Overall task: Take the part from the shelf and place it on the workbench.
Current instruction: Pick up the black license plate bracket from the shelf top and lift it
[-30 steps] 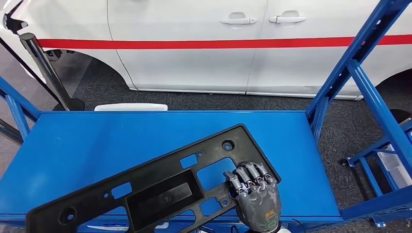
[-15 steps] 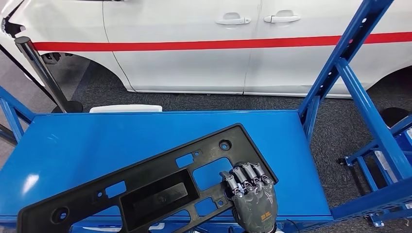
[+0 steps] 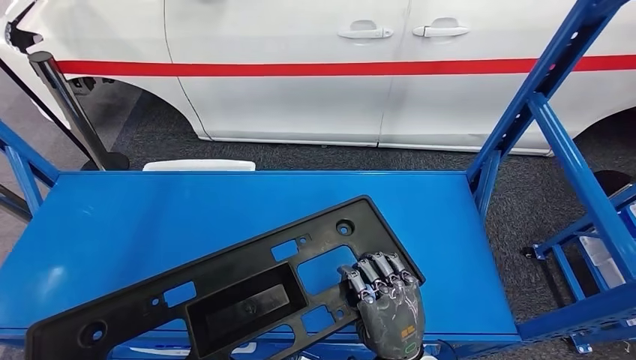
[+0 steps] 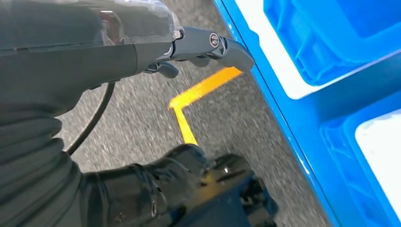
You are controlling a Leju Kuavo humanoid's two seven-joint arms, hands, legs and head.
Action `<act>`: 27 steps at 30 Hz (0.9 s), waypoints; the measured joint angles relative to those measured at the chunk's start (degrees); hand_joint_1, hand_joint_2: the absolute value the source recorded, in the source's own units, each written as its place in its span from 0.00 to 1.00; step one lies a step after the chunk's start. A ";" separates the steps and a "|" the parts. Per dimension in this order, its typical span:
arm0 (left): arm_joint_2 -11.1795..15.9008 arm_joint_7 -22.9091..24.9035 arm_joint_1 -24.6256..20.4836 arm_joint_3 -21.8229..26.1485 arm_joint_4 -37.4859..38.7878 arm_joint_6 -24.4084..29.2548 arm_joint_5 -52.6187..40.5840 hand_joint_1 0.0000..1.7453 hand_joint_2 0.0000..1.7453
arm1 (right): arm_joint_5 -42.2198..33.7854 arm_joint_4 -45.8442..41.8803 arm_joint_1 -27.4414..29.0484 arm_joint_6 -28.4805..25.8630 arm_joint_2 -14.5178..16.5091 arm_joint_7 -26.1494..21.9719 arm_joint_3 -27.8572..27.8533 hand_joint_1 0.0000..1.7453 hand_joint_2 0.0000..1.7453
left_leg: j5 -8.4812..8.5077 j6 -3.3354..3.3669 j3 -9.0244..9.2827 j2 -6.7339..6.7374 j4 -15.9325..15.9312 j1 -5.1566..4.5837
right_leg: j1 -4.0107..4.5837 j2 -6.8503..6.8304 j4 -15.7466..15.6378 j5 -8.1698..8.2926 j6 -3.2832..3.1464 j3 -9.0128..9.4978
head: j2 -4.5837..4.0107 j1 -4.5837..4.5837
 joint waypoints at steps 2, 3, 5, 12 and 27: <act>-0.04 0.66 -0.02 -0.04 0.00 1.19 -0.52 0.00 1.00 | -0.80 0.39 0.09 0.00 0.02 -0.51 -0.09 1.00 1.00 | -0.04 -0.65 -0.19 -0.03 0.21 0.00 | 0.32 0.15 -0.38 -0.03 -0.75 -0.11 | 0.00 -0.02; -0.06 0.88 -0.02 -0.07 0.00 1.45 -0.65 0.00 1.00 | -1.13 0.59 0.13 0.00 0.04 -0.75 -0.15 1.00 1.00 | -0.09 -0.98 -0.29 -0.02 0.19 0.08 | 0.33 0.14 -0.49 0.11 -1.13 -0.11 | 0.00 -0.01; -0.07 1.18 -0.01 -0.10 0.00 1.60 -0.78 0.00 1.00 | -1.55 0.91 0.13 0.00 0.13 -1.06 -0.29 1.00 1.00 | -1.07 -1.51 -0.65 0.02 1.00 0.26 | 0.23 0.06 -0.84 0.43 -1.83 -0.04 | 0.00 -0.02; -0.07 1.33 0.02 -0.11 0.00 1.67 -0.80 0.00 1.00 | -1.70 1.05 0.12 0.00 0.20 -1.22 -0.36 1.00 1.00 | -2.54 -1.74 -1.25 0.05 2.57 0.35 | 0.15 -0.03 -1.00 0.60 -2.19 -0.02 | 0.00 -0.03; -0.26 1.29 0.03 -0.08 0.00 0.99 -0.58 0.00 1.00 | -4.06 3.22 -0.01 0.00 0.54 -3.07 -1.16 1.00 1.00 | 0.75 1.18 0.45 0.50 -1.42 0.10 | 0.47 -0.05 13.45 -6.61 0.25 -6.67 | 0.00 0.06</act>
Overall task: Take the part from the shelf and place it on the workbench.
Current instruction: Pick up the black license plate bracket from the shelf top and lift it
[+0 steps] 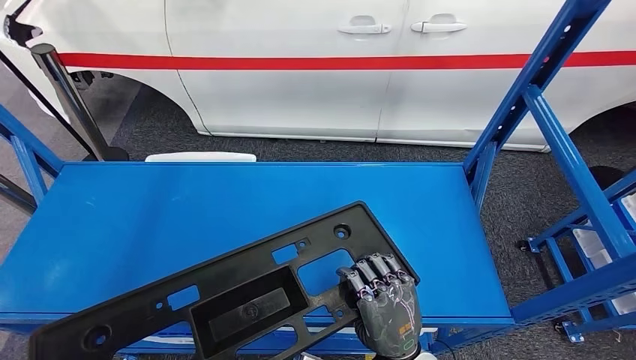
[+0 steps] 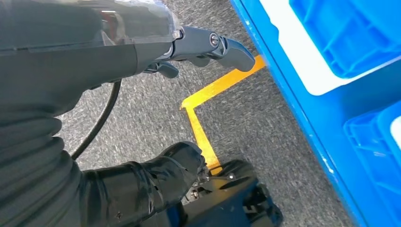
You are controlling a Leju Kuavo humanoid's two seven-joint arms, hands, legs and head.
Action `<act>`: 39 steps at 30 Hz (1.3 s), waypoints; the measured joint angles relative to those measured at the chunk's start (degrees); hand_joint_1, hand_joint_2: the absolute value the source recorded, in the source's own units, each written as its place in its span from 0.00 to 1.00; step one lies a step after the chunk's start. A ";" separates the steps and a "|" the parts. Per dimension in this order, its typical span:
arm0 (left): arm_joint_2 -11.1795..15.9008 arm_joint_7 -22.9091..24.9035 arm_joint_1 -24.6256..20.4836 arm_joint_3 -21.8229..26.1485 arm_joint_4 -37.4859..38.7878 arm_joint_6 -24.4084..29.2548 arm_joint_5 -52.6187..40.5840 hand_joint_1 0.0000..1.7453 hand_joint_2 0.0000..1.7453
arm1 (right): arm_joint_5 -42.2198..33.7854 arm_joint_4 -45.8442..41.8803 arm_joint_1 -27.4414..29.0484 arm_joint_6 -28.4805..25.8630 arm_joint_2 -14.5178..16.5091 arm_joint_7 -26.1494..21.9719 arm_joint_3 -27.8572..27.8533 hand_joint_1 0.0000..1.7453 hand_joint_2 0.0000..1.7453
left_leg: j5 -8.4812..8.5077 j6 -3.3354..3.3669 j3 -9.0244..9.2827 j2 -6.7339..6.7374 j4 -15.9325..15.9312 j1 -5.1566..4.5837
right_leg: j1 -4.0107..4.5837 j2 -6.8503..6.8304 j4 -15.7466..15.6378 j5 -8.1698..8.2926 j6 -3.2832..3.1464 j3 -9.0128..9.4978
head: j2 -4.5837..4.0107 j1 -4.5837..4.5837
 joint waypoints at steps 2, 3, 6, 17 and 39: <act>-0.03 -0.01 0.01 0.01 0.00 -0.01 -0.02 0.00 1.00 | -0.07 0.28 0.02 0.00 0.02 -0.06 -0.10 1.00 1.00 | 0.01 -0.13 -0.50 0.03 0.60 0.05 | -0.35 -0.02 -2.16 1.91 0.25 1.80 | 0.00 -0.01; -0.07 -0.02 0.00 0.01 0.00 -0.01 -0.03 0.00 1.00 | -0.08 0.36 0.01 0.00 0.04 -0.11 -0.15 1.00 1.00 | -0.07 -0.27 -0.74 0.01 1.04 0.10 | -0.54 -0.03 -5.86 3.53 0.29 3.92 | 0.00 0.00; -0.14 -0.09 -0.05 0.01 0.00 -0.01 -0.08 0.00 1.00 | -0.10 0.47 -0.01 0.00 0.25 -0.24 -0.33 1.00 1.00 | -0.32 -1.23 -1.55 -0.09 2.23 -0.10 | -0.42 0.12 -13.25 5.52 -0.24 7.56 | 0.00 -0.04; -0.15 -0.14 0.01 0.00 0.00 -0.02 -0.15 0.00 1.00 | -0.44 0.91 -0.05 0.01 0.75 -0.28 -0.77 1.00 1.00 | -8.24 -3.23 -5.45 -0.14 15.29 0.32 | 0.06 -0.18 -13.77 8.15 -2.93 4.69 | 0.00 -0.10; -0.16 -0.34 -0.25 0.01 0.00 0.00 -0.18 0.00 1.00 | -1.25 1.94 -0.23 0.00 1.07 -0.46 -1.44 1.00 1.00 | 1.30 -1.74 -2.79 0.15 1.98 -0.41 | 0.09 0.22 -14.04 4.69 -1.40 9.40 | 0.00 -0.01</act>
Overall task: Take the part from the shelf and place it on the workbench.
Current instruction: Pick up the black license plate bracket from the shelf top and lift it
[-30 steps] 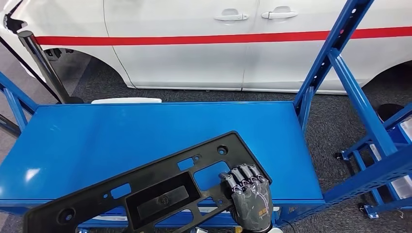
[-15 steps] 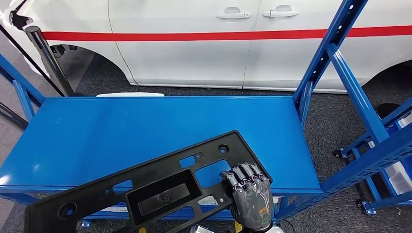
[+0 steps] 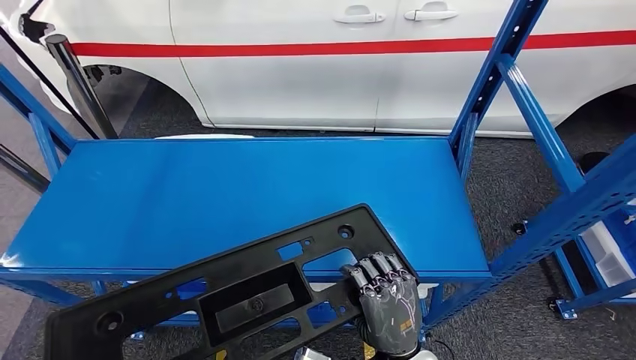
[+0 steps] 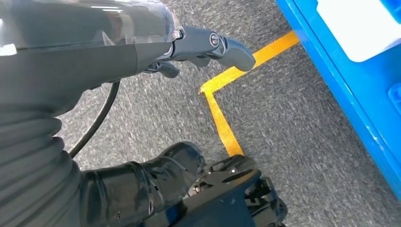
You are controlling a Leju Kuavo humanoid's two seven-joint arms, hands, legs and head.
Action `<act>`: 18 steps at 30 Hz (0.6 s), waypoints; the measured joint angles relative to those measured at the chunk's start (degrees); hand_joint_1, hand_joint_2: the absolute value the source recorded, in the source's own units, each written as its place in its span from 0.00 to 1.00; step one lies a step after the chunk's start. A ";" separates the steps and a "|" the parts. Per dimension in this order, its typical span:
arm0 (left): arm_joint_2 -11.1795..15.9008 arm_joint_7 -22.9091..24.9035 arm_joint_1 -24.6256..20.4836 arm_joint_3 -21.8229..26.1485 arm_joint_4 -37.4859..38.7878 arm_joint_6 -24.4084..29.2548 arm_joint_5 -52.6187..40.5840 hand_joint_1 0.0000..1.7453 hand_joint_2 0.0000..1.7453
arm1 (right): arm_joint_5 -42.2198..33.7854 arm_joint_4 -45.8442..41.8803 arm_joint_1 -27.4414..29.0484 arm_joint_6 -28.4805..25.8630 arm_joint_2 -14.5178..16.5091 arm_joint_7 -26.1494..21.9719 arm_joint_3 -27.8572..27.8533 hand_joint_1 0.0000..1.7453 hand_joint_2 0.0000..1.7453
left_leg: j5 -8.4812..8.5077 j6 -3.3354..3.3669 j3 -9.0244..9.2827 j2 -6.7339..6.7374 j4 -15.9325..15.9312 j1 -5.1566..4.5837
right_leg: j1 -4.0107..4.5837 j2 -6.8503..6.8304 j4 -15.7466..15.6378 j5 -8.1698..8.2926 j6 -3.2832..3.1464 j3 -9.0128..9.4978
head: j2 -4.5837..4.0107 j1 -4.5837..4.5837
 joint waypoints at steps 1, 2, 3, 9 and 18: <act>0.01 0.00 0.01 0.00 0.00 0.01 0.01 0.00 1.00 | 0.00 0.01 -0.02 0.00 0.06 0.01 -0.03 1.00 1.00 | -0.24 -0.38 -0.30 -0.04 0.27 0.10 | -0.03 -0.04 -0.25 0.21 -0.49 -0.21 | 0.00 -0.02; 0.01 0.01 0.04 0.00 0.00 0.01 0.01 0.00 1.00 | 0.00 0.01 -0.02 0.00 0.12 0.01 -0.06 1.00 1.00 | -1.17 -0.76 -0.75 -0.07 1.10 0.21 | -0.06 -0.10 -0.34 0.60 -1.01 -0.53 | 0.00 -0.06; 0.01 0.01 0.08 0.00 0.00 0.01 0.01 0.00 1.00 | 0.00 0.01 -0.02 0.00 0.19 0.02 -0.08 1.00 1.00 | -2.90 -1.08 -1.51 -0.11 2.92 0.31 | -0.11 -0.16 -0.45 1.01 -1.46 -0.90 | 0.00 -0.12; 0.01 0.01 0.17 0.00 0.00 0.02 0.00 0.00 1.00 | 0.00 0.11 -0.02 0.00 0.27 0.04 -0.20 1.00 1.00 | -8.82 -1.27 -2.64 -0.14 13.31 0.42 | 0.46 -0.34 -0.08 2.92 -1.96 -3.75 | 0.00 -0.23; 0.15 0.01 -0.02 0.02 0.00 0.01 0.00 0.00 1.00 | -0.01 0.18 -0.07 0.00 0.27 0.10 -0.31 1.00 1.00 | -2.67 1.61 6.33 0.10 -3.65 -0.26 | 0.37 -0.36 1.34 2.85 0.18 -5.12 | 0.00 -0.17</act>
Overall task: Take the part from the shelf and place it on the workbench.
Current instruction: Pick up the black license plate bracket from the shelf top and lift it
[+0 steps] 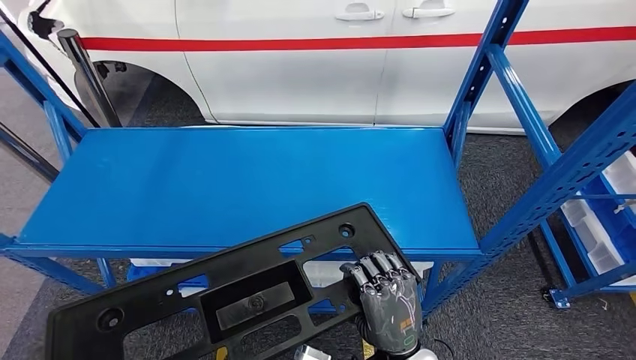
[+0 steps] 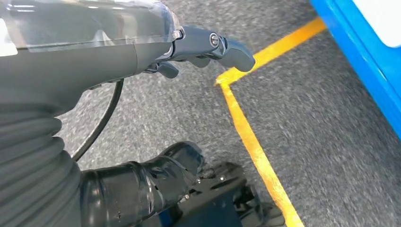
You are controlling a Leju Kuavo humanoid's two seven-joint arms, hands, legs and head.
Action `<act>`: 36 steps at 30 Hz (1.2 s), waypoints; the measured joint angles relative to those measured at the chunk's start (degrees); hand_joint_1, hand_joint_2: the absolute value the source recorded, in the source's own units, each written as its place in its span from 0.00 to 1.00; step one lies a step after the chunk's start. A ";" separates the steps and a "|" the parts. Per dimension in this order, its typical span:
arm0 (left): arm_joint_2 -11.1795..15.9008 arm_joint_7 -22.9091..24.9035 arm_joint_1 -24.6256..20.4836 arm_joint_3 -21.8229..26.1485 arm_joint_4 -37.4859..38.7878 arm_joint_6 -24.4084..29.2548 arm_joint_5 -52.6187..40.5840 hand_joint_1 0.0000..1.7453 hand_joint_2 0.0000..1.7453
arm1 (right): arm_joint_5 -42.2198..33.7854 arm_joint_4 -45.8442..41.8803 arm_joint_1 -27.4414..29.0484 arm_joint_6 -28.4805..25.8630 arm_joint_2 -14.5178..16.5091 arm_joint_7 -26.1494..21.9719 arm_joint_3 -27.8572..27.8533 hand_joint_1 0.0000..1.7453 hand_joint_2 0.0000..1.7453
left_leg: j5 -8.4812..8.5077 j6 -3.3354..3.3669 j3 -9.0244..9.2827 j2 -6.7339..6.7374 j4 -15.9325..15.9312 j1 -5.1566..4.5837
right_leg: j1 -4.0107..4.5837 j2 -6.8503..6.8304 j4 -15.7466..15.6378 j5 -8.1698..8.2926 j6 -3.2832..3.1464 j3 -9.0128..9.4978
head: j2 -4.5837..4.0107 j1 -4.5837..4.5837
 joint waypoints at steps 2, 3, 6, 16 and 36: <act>-0.02 0.00 -0.03 0.00 0.00 -0.01 -0.02 0.00 1.00 | -0.02 0.06 0.02 0.00 -0.01 0.01 -0.09 1.00 1.00 | 1.02 0.40 -0.85 0.17 -0.32 0.11 | -0.17 0.13 5.82 -4.63 0.47 -2.20 | 0.00 0.02; -0.02 0.00 -0.01 0.00 0.00 -0.02 -0.02 0.00 1.00 | -0.02 0.13 0.03 0.00 -0.01 0.03 -0.12 1.00 1.00 | 1.32 0.44 -1.48 0.21 -0.10 0.09 | -0.32 0.15 9.37 -6.70 0.73 -3.35 | 0.00 0.03; -0.04 0.00 0.08 0.00 0.00 -0.08 -0.04 0.00 1.00 | 0.02 0.34 0.11 0.00 -0.01 0.13 -0.25 1.00 1.00 | 1.80 0.15 -3.41 0.29 1.16 0.27 | -0.94 0.10 11.36 -6.71 1.53 -2.28 | 0.00 0.03; -0.12 0.02 0.24 0.00 0.00 -0.12 -0.05 0.00 1.00 | -0.11 0.52 0.16 -0.02 0.13 0.26 -0.34 1.00 1.00 | -1.41 -3.00 -8.38 -0.17 8.26 0.81 | -1.12 0.43 -0.55 -1.58 -1.45 2.80 | 0.00 -0.10; -0.10 0.20 0.11 0.02 0.00 -0.19 -0.22 0.00 1.00 | -0.52 0.87 0.07 -0.01 0.17 0.07 -0.46 1.00 1.00 | 1.76 0.17 -3.57 0.32 1.21 0.18 | -0.82 0.13 12.92 -6.69 1.24 -4.09 | 0.00 -0.08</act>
